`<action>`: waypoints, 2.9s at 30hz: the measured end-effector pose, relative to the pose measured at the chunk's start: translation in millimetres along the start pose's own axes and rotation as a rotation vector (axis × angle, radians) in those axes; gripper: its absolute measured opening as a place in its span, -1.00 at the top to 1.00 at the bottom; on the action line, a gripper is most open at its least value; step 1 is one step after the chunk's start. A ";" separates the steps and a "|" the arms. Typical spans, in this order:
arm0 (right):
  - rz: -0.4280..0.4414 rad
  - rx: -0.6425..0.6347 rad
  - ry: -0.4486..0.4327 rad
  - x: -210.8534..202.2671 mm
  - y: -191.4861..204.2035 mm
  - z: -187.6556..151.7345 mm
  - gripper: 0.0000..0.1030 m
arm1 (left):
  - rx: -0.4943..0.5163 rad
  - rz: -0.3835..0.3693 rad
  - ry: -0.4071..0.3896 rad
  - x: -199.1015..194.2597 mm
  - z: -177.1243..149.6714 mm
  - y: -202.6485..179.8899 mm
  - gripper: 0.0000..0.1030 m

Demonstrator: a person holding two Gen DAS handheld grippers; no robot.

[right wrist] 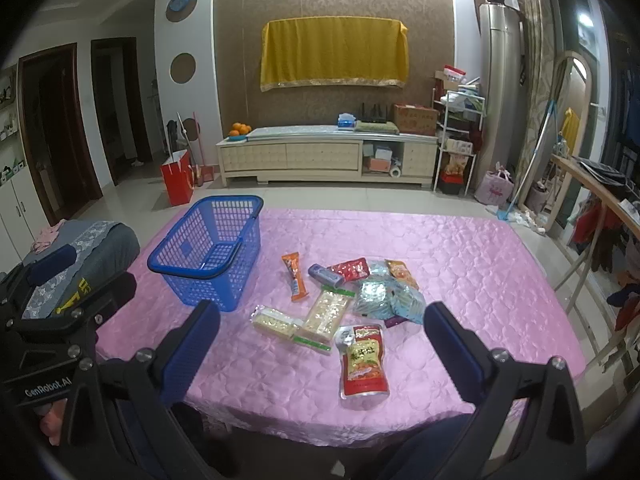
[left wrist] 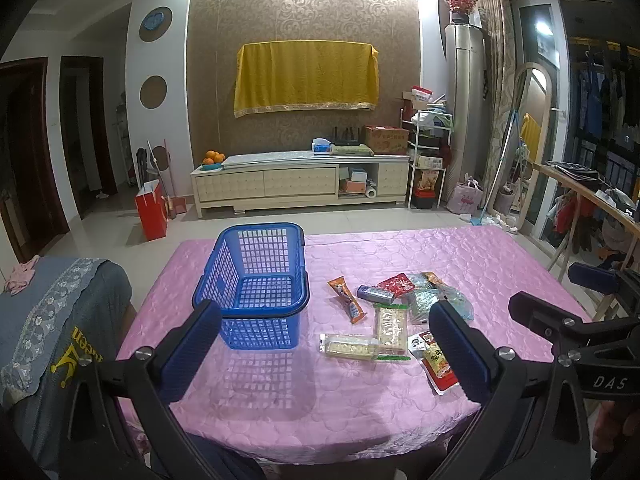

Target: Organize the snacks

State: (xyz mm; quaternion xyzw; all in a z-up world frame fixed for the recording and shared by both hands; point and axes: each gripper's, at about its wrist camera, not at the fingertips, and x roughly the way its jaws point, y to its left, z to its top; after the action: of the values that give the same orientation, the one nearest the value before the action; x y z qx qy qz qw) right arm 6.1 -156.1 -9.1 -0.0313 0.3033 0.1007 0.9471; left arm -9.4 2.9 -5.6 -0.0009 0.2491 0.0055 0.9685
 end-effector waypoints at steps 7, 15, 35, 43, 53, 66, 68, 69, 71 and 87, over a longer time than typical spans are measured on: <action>0.011 0.008 0.008 2.7 -5.6 0.1 -1.00 | 0.001 -0.002 0.000 2.4 0.5 -0.9 -0.99; -0.001 0.009 0.014 16.5 -28.8 10.5 -1.00 | 0.014 -0.018 0.003 24.7 16.8 -15.7 -0.99; 0.059 0.132 0.271 150.8 -152.6 18.9 -1.00 | 0.138 -0.111 0.309 196.6 35.1 -103.8 -0.99; 0.160 0.157 0.417 222.6 -176.2 0.1 -1.00 | 0.129 -0.143 0.434 268.6 19.2 -114.2 -1.00; 0.239 0.243 0.575 307.9 -211.2 -27.0 -1.00 | 0.162 -0.184 0.564 350.6 -2.9 -135.8 -1.00; 0.301 0.142 0.608 332.7 -207.3 -37.2 -0.42 | 0.151 -0.237 0.636 379.9 -22.7 -144.7 -1.00; 0.294 0.125 0.601 326.8 -206.4 -36.6 -0.37 | 0.139 -0.244 0.638 376.1 -21.2 -144.5 -0.99; 0.284 0.124 0.590 321.9 -206.8 -36.5 -0.36 | 0.136 -0.247 0.639 373.8 -20.2 -145.2 -1.00; 0.250 0.129 0.568 315.0 -210.8 -38.4 -0.35 | 0.141 -0.248 0.631 367.7 -18.5 -148.0 -1.00; 0.033 0.168 0.470 280.1 -248.2 -42.7 -0.36 | 0.169 -0.209 0.665 389.5 -25.0 -186.1 -0.99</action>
State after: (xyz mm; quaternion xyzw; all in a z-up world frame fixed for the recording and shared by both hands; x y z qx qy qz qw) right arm 256.8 -355.8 -206.9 0.0299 0.5229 0.0805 0.8481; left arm 321.8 -179.3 -215.7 0.0519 0.5486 -0.1149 0.8265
